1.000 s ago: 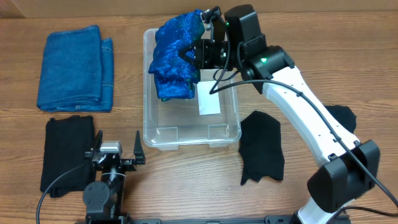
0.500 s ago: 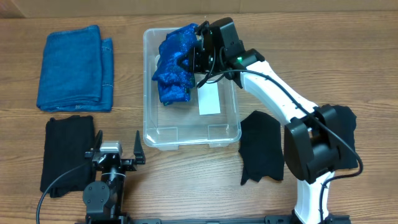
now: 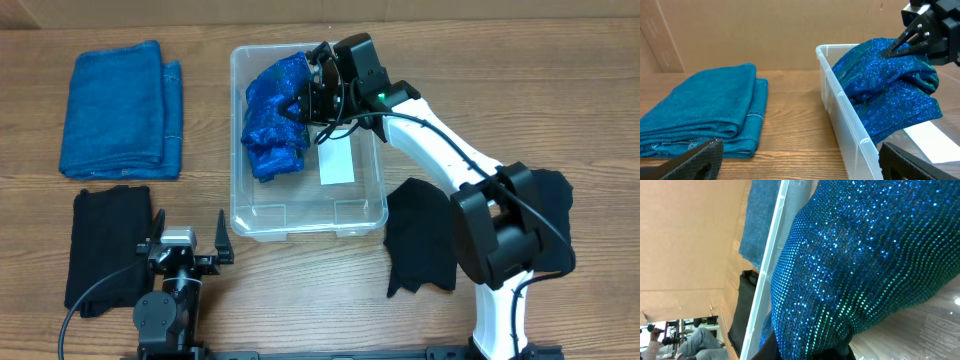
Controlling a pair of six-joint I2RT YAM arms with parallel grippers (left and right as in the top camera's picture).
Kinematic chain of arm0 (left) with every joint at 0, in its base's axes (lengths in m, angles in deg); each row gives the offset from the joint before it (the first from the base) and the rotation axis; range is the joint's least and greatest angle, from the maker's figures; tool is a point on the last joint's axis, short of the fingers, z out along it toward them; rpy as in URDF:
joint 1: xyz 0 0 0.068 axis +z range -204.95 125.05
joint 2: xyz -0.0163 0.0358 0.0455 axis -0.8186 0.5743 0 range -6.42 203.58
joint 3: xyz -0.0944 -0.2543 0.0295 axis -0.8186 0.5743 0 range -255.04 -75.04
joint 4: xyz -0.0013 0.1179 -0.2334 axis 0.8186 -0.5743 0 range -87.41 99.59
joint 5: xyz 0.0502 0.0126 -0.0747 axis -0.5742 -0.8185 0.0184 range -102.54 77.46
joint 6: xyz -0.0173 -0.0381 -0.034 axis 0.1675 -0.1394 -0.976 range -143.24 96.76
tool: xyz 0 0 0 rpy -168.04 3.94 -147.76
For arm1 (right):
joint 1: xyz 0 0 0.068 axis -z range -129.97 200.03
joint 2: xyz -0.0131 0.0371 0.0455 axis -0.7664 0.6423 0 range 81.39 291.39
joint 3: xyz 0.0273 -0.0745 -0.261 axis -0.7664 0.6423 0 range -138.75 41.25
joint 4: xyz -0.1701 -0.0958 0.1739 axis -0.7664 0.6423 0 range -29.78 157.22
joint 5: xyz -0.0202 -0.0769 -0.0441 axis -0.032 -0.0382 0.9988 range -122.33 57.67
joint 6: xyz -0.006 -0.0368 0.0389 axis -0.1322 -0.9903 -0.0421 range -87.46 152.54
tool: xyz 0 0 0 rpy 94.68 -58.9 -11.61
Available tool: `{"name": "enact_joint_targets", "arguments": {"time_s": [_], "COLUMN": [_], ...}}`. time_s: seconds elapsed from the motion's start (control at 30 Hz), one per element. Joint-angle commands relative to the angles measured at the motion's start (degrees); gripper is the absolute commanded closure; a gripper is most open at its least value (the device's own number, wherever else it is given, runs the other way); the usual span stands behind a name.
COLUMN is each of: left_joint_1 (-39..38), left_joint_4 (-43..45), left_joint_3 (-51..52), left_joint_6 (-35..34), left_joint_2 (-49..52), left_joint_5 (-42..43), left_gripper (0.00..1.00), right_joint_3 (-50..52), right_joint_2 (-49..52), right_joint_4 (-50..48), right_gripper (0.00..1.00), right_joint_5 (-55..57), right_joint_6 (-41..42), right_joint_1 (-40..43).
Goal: Pack container
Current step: 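Lower the blue cloth into the bin's left side and release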
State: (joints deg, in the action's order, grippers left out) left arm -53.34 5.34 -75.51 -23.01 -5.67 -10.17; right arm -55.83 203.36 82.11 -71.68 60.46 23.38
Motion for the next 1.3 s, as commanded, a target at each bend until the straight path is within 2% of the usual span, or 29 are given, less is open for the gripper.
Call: {"name": "enact_joint_targets", "arguments": {"time_s": [0.0,0.07,0.13,0.23,0.3,0.4,0.47,0.67,0.77,0.97,1.27], "left_joint_1": [0.35,0.35,0.35,0.35,0.35,0.35,0.35,0.35,0.35,0.35,0.35], "left_joint_4": [0.00,0.00,0.00,0.00,0.00,0.00,0.00,0.00,0.00,0.00,0.00], "left_joint_3": [0.20,0.20,0.20,0.20,0.20,0.20,0.20,0.20,0.20,0.20,0.20], "left_joint_6": [1.09,1.09,1.09,1.09,1.09,1.09,1.09,1.09,1.09,1.09,1.09], "left_joint_2": [-0.39,-0.39,-0.39,-0.39,-0.39,-0.39,-0.39,-0.39,-0.39,-0.39,-0.39], "left_joint_5": [0.02,0.02,0.00,0.02,0.02,0.00,0.00,0.02,0.00,0.02,0.00], "left_gripper": [0.00,0.00,0.00,0.00,0.00,0.00,0.00,0.00,0.00,0.00,0.00], "right_joint_3": [-0.76,-0.76,-0.76,-0.76,-0.76,-0.79,-0.85,-2.93,-7.26,-16.50,-25.66], "right_joint_2": [2.47,3.23,3.56,3.65,3.65,3.65,3.65,3.61,3.61,3.54,3.41], "right_joint_4": [-1.70,-2.82,-3.65,-3.58,-3.56,-3.85,-3.85,-2.03,2.21,10.99,28.41], "right_gripper": [0.91,0.91,0.86,0.66,0.46,0.25,0.19,0.10,0.00,0.00,0.00], "right_joint_5": [-2.38,-2.34,-2.12,0.28,2.05,3.93,5.79,9.79,9.81,12.61,36.24], "right_joint_6": [-0.90,-0.85,-0.85,-0.90,-0.96,-4.68,-5.75,-8.83,-11.34,-11.67,-14.34], "right_joint_1": [0.02,0.02,0.02,0.02,0.02,0.09,0.15,1.05,1.70,1.99,1.99]}}
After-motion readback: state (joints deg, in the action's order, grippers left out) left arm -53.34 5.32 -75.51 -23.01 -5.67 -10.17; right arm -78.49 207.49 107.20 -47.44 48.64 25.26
